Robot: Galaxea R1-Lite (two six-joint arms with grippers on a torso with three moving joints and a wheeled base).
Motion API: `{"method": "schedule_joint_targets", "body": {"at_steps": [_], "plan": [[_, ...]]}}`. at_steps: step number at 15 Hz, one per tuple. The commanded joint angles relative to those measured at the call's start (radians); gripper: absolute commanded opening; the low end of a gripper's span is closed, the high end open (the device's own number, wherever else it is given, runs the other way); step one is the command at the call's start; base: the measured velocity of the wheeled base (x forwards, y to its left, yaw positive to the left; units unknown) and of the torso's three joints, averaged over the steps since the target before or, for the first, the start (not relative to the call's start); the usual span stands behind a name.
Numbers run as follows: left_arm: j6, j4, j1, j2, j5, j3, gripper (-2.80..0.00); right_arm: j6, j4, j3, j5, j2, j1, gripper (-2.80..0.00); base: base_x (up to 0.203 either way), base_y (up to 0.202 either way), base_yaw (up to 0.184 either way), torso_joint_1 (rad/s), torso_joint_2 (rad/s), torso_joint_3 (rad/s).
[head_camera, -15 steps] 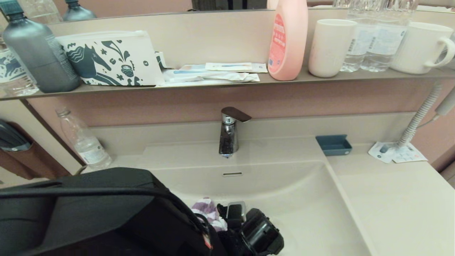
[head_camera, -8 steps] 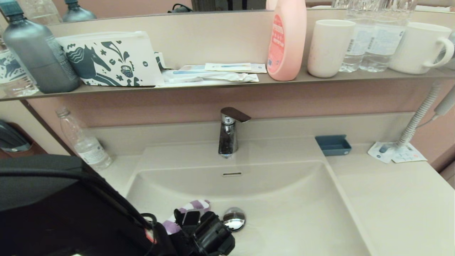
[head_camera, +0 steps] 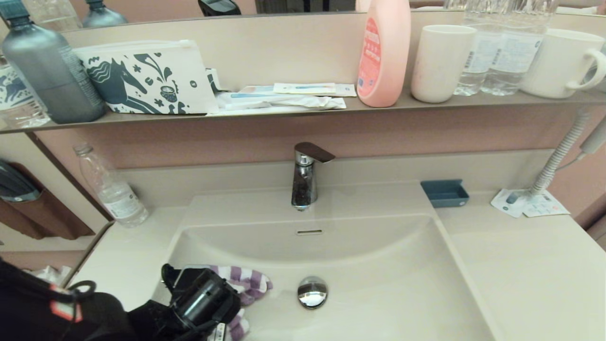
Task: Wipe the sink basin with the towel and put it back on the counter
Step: Wipe the sink
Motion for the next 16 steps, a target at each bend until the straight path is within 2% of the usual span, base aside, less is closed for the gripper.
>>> {"method": "schedule_joint_targets", "body": {"at_steps": [1, 3, 6, 7, 10, 11, 13, 14, 16], "plan": [[0.019, 0.002, 0.047, -0.125, 0.071, 0.026, -2.80, 0.000, 0.000, 0.000, 0.000, 0.000, 0.000, -2.80, 0.000, 0.000, 0.000, 0.000, 0.00, 0.000], [0.096, 0.022, 0.105, -0.220, 0.156, 0.030, -2.80, 0.000, 0.000, 0.000, 0.000, 0.000, 0.000, -2.80, 0.000, 0.000, 0.000, 0.000, 0.00, 0.000], [0.202, 0.030, 0.213, -0.348, 0.226, 0.031, -2.80, 0.000, 0.000, 0.000, 0.000, 0.000, 0.000, -2.80, 0.000, 0.000, 0.000, 0.000, 0.00, 0.000], [0.214, 0.031, 0.258, -0.359, 0.252, 0.033, -2.80, 0.000, 0.000, 0.000, 0.000, 0.000, 0.000, -2.80, 0.000, 0.000, 0.000, 0.000, 0.00, 0.000], [0.224, 0.029, 0.399, -0.363, 0.270, 0.029, -2.80, 0.000, 0.000, 0.000, 0.000, 0.000, 0.000, -2.80, 0.000, 0.000, 0.000, 0.000, 0.00, 0.000], [0.235, 0.028, 0.411, -0.377, 0.299, 0.026, -2.80, 0.000, 0.000, 0.000, 0.000, 0.000, 0.000, -2.80, 0.000, 0.000, 0.000, 0.000, 0.00, 0.000], [0.307, 0.027, 0.412, -0.402, 0.422, 0.032, -2.80, 0.000, 0.000, 0.000, 0.000, 0.000, 0.000, -2.80, 0.000, 0.000, 0.000, 0.000, 0.00, 0.000], [0.335, 0.022, 0.420, -0.408, 0.462, 0.019, -2.80, 0.000, 0.000, 0.000, 0.000, 0.000, 0.000, -2.80, 0.000, 0.000, 0.000, 0.000, 0.00, 0.000], [0.362, 0.023, 0.466, -0.418, 0.493, -0.047, -2.80, 0.000, 0.000, 0.000, 0.000, 0.000, 0.000, -2.80, 0.000, 0.000, 0.000, 0.000, 0.00, 0.000]]}}
